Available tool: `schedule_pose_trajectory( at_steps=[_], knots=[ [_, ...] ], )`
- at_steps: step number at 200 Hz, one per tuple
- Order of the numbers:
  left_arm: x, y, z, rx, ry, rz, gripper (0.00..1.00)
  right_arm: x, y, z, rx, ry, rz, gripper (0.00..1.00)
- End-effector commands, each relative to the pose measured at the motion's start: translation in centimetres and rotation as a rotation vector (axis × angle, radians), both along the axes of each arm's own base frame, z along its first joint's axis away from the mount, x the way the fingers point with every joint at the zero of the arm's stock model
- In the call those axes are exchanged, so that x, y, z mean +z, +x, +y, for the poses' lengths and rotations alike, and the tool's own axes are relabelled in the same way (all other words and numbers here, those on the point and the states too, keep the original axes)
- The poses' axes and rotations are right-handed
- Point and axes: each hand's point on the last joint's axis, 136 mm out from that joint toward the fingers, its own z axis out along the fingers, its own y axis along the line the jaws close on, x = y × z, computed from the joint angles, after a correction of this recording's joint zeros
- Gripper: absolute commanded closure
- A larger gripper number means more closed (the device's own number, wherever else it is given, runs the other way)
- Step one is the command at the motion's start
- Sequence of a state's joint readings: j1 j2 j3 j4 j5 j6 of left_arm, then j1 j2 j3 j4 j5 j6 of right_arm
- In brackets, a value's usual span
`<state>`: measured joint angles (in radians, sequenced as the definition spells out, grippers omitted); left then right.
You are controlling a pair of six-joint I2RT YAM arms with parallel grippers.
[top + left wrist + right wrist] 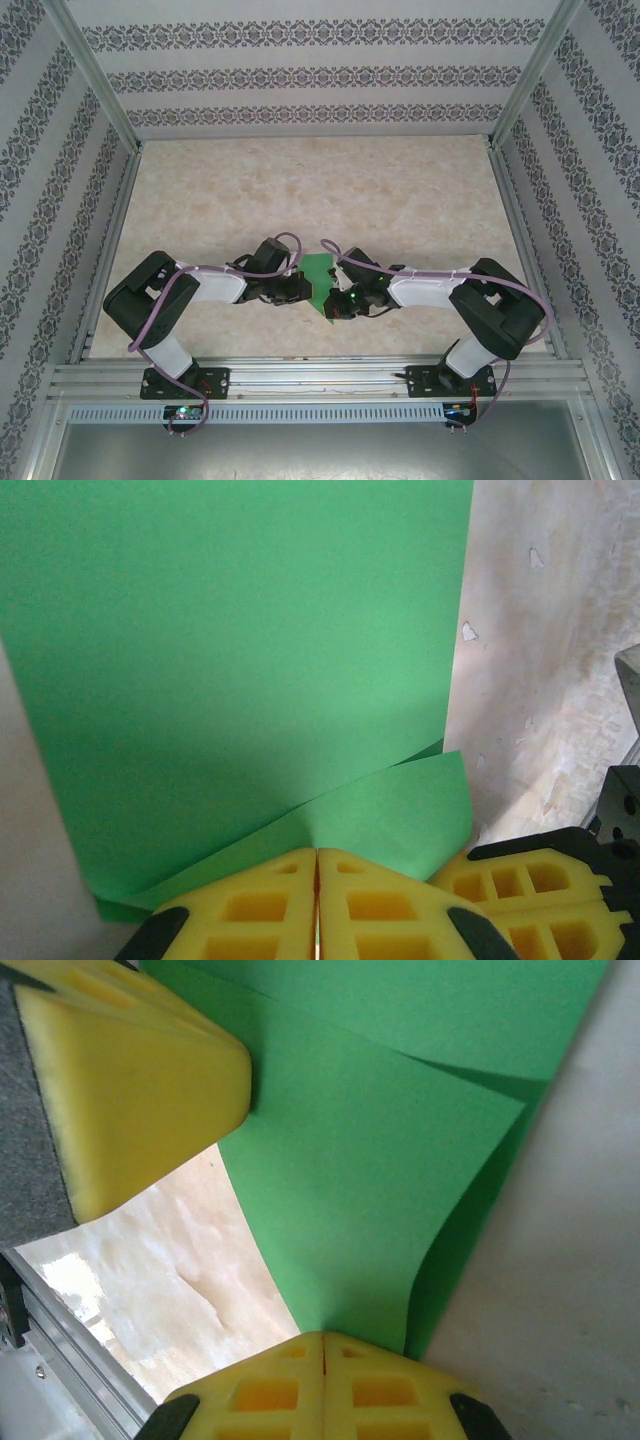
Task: Fold a paper plane with a square sheet of paper (fold left side to right side)
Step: Third fold the triangle at the center of the table.
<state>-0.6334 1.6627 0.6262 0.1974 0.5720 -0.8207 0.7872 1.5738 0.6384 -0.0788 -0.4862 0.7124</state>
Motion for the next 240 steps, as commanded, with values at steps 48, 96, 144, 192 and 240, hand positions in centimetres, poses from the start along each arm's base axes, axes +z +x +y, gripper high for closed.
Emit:
schedule_pose_trajectory(
  at_steps=[48,96,144,192,240],
  knots=[
    [2.7,0.8,0.3,0.012,0.009,-0.106,0.86,-3.0,-1.1,-3.1,-0.057,-0.156,0.068,1.0],
    [4.2,-0.3,0.0,0.02,-0.099,-0.127,0.91,-3.2,-1.1,-4.2,-0.089,-0.213,0.061,1.0],
    [3.8,-1.6,-1.6,-0.009,-0.144,-0.097,0.92,-3.4,-1.1,-4.5,-0.089,-0.254,0.063,1.0],
    [3.0,-1.5,-2.3,-0.01,-0.15,-0.085,0.92,-3.3,-1.1,-4.5,-0.086,-0.268,0.056,1.0],
    [1.6,-1.5,-2.1,0.004,-0.112,-0.062,0.92,-3.3,-1.3,-4.5,-0.075,-0.279,0.056,1.0]
  ],
)
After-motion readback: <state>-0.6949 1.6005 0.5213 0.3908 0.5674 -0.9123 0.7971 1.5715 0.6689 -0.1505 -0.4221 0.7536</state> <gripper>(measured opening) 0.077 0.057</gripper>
